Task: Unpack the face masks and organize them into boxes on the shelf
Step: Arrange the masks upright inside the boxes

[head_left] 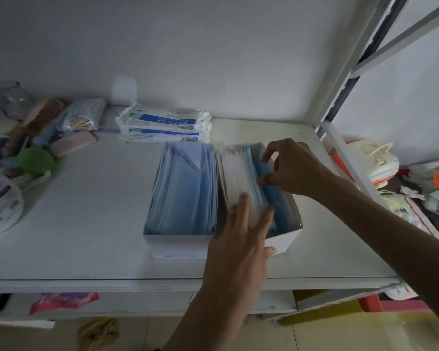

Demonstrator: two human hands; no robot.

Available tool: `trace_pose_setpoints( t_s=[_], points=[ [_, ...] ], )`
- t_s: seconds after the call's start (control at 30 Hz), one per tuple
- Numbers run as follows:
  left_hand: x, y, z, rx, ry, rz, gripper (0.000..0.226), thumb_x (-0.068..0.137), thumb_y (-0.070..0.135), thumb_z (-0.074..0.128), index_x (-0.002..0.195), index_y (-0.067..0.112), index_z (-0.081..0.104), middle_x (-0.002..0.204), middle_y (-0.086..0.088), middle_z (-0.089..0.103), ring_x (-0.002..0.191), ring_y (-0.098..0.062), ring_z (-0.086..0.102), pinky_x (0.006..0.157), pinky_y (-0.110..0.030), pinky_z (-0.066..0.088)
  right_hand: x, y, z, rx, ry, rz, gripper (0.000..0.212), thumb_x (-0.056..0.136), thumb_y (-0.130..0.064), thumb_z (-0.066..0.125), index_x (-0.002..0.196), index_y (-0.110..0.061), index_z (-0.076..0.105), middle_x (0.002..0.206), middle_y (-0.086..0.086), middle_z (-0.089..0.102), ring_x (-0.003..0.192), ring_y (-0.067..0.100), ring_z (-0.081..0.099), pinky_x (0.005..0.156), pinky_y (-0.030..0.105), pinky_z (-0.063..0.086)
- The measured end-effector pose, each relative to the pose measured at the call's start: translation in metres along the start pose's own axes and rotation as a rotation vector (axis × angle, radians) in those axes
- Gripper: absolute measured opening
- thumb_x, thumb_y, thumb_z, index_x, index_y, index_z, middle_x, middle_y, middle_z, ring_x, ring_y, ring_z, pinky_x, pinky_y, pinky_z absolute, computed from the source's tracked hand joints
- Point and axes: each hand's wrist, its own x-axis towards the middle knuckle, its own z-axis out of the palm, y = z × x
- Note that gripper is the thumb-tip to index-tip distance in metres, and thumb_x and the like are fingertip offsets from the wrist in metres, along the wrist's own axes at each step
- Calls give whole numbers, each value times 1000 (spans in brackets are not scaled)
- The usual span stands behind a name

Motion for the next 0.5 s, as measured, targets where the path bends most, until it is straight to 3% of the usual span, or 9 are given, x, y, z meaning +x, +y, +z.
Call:
trace_pose_setpoints(
  t_s=[0.1, 0.2, 0.27, 0.4, 0.5],
  points=[
    [-1, 0, 0, 10, 0, -15, 71, 90, 44, 57, 149, 34, 19, 161, -2, 3, 144, -20, 23, 101, -35, 43, 0, 6, -1, -66, 89, 40, 49, 71, -18, 83, 112, -11, 58, 98, 3, 60, 76, 17, 55, 52, 15, 34],
    [-2, 0, 5, 39, 21, -28, 74, 78, 43, 72, 142, 28, 38, 156, -8, 27, 134, -25, 43, 87, -36, 52, 0, 6, -5, -29, 125, 106, 39, 72, -13, 82, 105, -5, 64, 95, 7, 67, 67, 17, 60, 46, 14, 33],
    [-1, -2, 8, 49, 23, -31, 78, 69, 43, 80, 137, 26, 47, 149, -11, 40, 126, -26, 53, 79, -35, 55, 0, 3, -9, -33, 150, 94, 24, 71, -9, 82, 90, -1, 69, 83, 8, 69, 61, 16, 62, 44, 18, 40],
    [-2, -3, 8, 32, 45, -9, 81, 68, 44, 80, 139, 27, 45, 148, -11, 42, 124, -25, 54, 79, -33, 55, -4, -3, -13, -61, 146, 33, 8, 77, -1, 74, 83, -5, 69, 75, -1, 60, 62, 7, 56, 50, 9, 35],
    [-3, -4, 8, 18, 57, 4, 84, 74, 45, 75, 145, 30, 34, 153, -8, 34, 130, -23, 48, 86, -34, 52, -4, -7, -11, 23, 124, -5, 14, 78, 3, 67, 87, -8, 64, 80, 1, 61, 76, 19, 64, 60, 20, 50]
  ],
)
